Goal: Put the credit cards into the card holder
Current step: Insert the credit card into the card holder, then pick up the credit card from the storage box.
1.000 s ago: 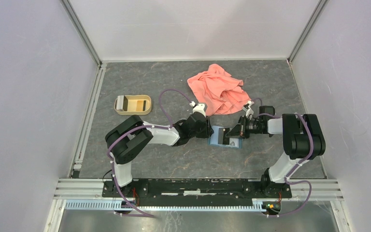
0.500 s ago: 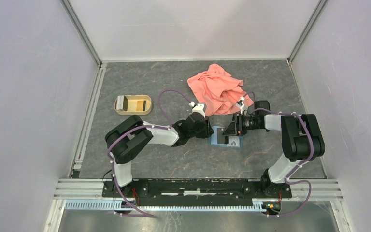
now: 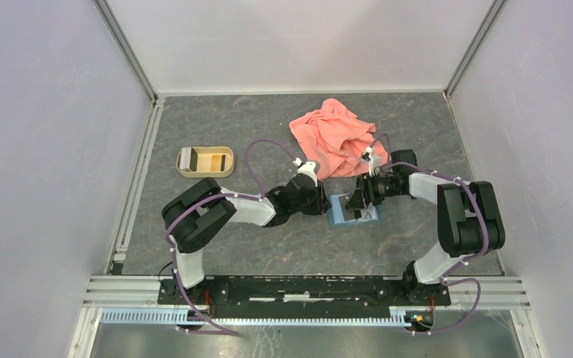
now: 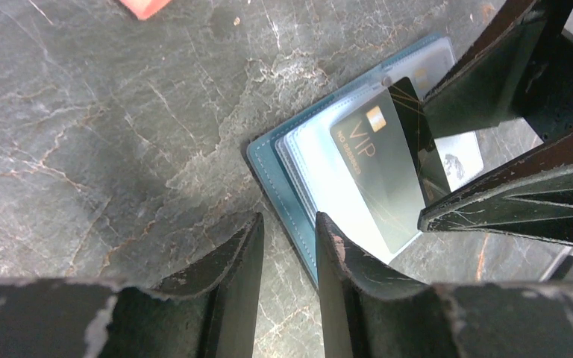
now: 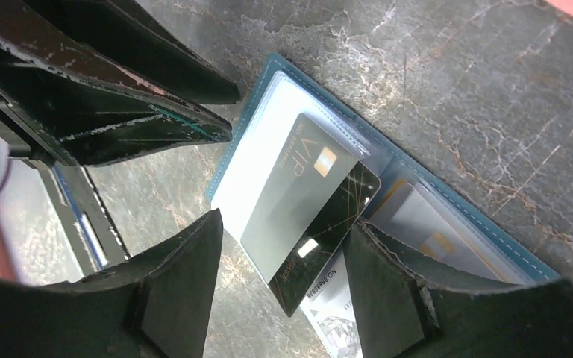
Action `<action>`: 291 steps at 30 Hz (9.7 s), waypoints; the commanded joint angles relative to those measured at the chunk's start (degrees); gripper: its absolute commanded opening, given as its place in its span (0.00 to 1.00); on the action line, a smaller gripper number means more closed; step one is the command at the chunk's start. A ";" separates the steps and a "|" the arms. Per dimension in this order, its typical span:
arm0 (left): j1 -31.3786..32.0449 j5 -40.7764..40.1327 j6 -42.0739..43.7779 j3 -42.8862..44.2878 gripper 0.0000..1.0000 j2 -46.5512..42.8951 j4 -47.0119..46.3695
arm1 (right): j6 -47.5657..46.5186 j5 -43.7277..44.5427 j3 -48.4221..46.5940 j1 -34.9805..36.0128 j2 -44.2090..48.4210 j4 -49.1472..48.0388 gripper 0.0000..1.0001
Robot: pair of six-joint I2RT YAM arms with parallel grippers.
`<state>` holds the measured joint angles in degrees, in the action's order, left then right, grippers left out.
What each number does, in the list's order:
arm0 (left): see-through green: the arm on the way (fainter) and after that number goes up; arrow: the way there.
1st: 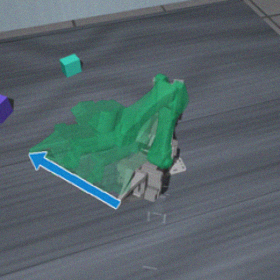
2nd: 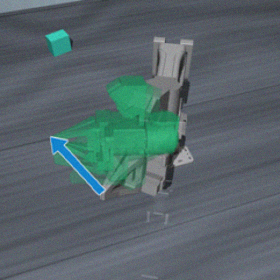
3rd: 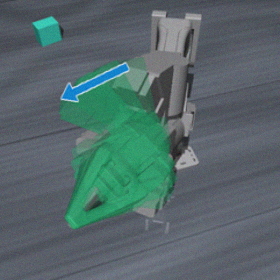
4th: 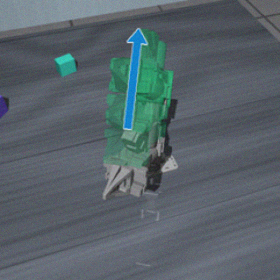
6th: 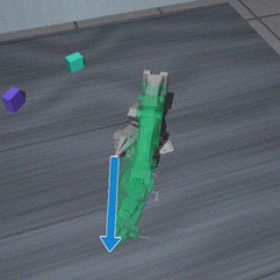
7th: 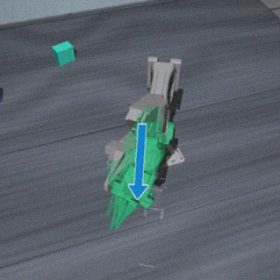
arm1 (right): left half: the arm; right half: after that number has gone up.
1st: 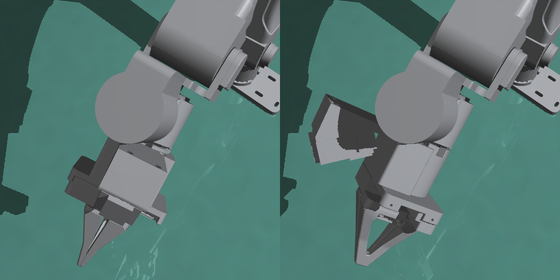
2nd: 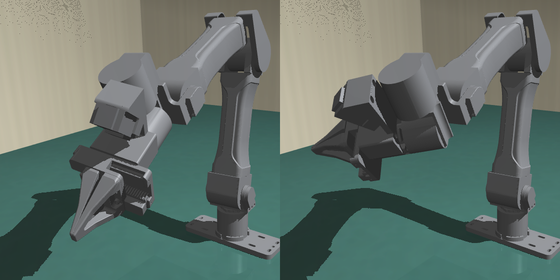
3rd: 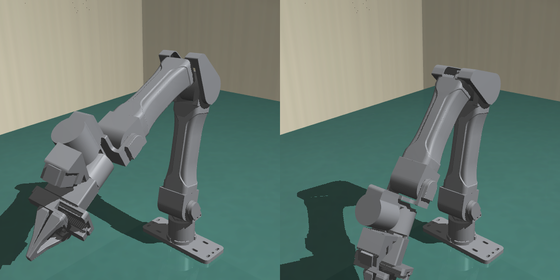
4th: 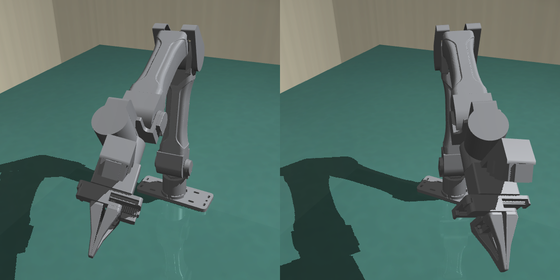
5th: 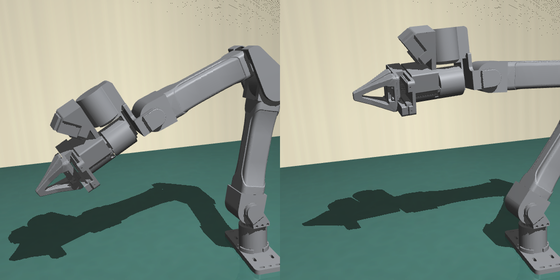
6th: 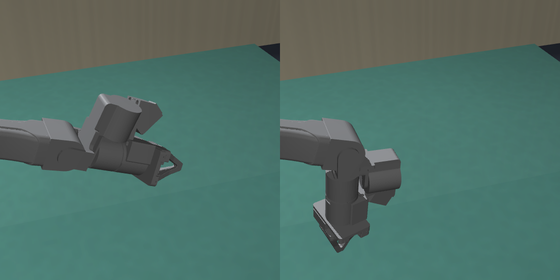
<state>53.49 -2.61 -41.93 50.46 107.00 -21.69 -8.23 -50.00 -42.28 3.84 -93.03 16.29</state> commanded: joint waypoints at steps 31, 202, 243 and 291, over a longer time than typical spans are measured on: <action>-0.63 5.98 -1.91 -9.14 0.41 -9.60 -4.66 | -29.29 16.69 -4.52 12.95 8.28 13.47 0.88; 0.82 21.06 -18.98 -1.44 0.38 8.42 -28.93 | -38.69 9.43 -8.08 3.80 7.45 23.34 0.29; 2.05 5.94 9.67 4.07 0.48 -10.47 -6.74 | -39.30 -3.68 -5.45 -13.15 17.36 21.10 0.32; -52.68 -20.98 45.72 16.68 0.91 -11.28 37.25 | -34.92 -5.57 -4.48 2.84 20.26 7.51 0.67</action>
<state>2.66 -24.86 1.43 64.45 92.79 15.46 -42.06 -54.63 -46.00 6.50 -73.03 24.49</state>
